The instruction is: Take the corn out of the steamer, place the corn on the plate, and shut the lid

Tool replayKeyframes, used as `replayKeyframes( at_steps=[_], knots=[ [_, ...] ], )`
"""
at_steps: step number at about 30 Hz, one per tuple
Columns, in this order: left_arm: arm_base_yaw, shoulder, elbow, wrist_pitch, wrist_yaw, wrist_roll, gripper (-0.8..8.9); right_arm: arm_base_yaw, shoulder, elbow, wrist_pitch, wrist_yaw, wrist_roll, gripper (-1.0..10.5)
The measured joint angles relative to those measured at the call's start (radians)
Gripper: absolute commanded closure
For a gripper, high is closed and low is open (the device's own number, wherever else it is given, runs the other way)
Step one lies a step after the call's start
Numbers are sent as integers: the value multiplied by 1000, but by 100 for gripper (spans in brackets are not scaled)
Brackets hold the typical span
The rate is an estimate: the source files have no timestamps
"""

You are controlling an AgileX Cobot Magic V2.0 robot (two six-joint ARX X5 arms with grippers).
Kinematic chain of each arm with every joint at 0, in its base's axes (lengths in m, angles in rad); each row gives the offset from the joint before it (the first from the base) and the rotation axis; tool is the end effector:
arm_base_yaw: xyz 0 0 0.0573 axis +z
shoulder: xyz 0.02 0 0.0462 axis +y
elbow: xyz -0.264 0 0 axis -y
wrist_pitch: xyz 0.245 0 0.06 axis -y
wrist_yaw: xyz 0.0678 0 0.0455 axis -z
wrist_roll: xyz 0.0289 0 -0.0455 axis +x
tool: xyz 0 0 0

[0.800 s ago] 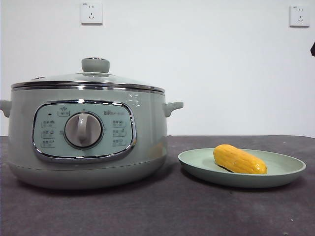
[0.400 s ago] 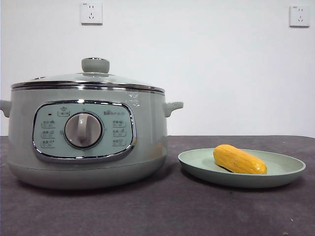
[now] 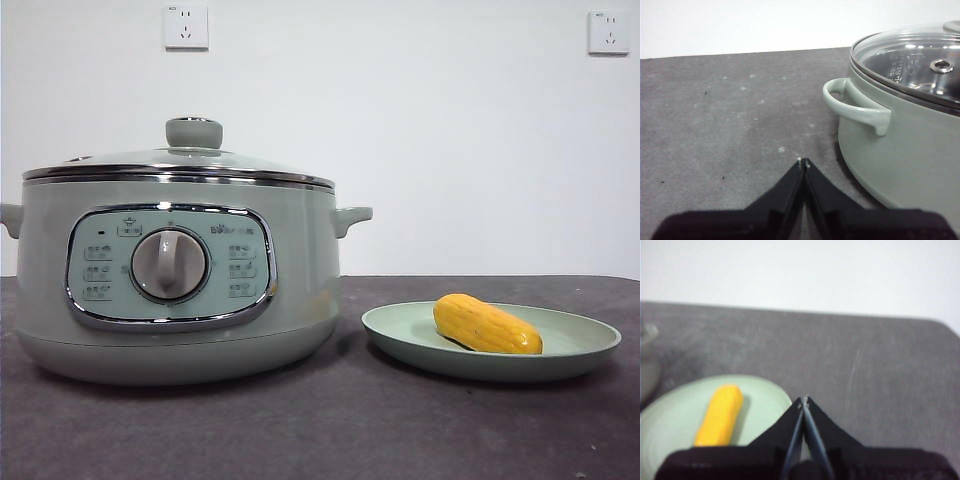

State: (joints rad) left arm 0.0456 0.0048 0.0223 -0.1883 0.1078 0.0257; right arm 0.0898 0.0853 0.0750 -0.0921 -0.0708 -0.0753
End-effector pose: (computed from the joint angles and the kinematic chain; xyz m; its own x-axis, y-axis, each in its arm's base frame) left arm 0.0951 0.0012 0.1526 0.9836 -0.0628 -0.1690 0.0649 0.9979 0.0070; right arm 0.0981 0.0109 0.1736 0.9819 0.1594 -0.1020 -0.1667 0.9837 -0.0676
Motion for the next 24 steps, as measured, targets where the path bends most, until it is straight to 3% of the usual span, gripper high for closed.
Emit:
replayKeyframes(
  at_steps=[6,24],
  knots=[
    [0,0,0,0,0,0,816,-10,-54,-58,-77,6,23,942],
    [0,0,0,0,0,0,816,-11,-57,-58,-79,19,91,942]
  ],
)
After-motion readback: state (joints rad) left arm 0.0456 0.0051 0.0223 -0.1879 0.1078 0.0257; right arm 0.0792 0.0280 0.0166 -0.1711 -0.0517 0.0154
